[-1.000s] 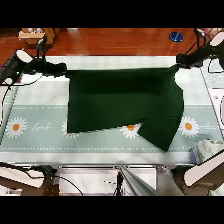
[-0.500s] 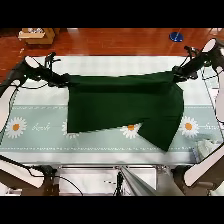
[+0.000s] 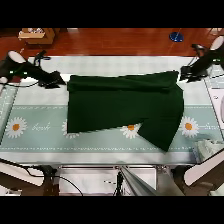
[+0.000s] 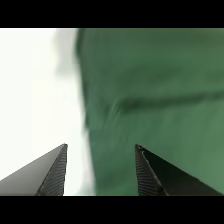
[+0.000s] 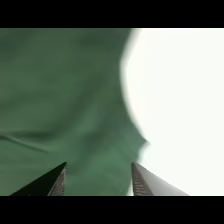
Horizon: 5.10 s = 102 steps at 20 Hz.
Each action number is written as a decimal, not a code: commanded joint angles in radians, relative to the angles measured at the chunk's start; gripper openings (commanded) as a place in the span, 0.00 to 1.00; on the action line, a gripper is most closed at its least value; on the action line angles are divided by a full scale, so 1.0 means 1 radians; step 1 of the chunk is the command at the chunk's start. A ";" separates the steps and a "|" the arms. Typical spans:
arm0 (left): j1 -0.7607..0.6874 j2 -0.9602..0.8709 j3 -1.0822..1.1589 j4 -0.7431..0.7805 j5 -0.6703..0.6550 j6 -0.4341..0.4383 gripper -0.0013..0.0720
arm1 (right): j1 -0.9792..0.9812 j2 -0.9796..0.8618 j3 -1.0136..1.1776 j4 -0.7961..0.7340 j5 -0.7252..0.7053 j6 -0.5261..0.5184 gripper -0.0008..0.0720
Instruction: Fold the shirts.
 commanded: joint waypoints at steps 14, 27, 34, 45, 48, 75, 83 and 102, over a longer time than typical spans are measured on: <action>0.149 0.282 -0.799 -0.162 -0.003 0.195 0.72 | -0.284 0.336 -0.700 0.386 -0.076 -0.212 0.68; 0.005 0.247 -0.794 -0.261 0.050 0.181 0.05 | -0.370 0.404 -0.814 0.314 -0.079 -0.207 0.68; 0.010 0.254 -0.794 -0.266 0.050 0.186 0.05 | -0.335 0.403 -1.040 0.383 -0.203 -0.226 0.67; 0.011 0.332 -0.616 -0.351 -0.003 0.270 0.05 | -0.218 0.647 -0.962 0.523 -0.301 -0.245 0.06; 0.011 0.368 -0.453 -0.378 0.087 0.267 0.05 | -0.210 0.708 -0.827 0.677 -0.504 -0.244 0.06; 0.126 -0.116 -0.002 -0.413 -0.032 0.172 0.56 | -0.153 0.250 -0.435 0.360 -0.635 -0.076 0.80; 0.114 -0.080 -0.002 -0.414 -0.122 0.172 0.51 | -0.259 0.103 -0.435 0.531 -0.416 -0.124 0.80; 0.005 -0.077 -0.001 -0.486 -0.111 0.117 0.24 | -0.102 0.100 -0.341 0.775 -0.285 -0.288 0.06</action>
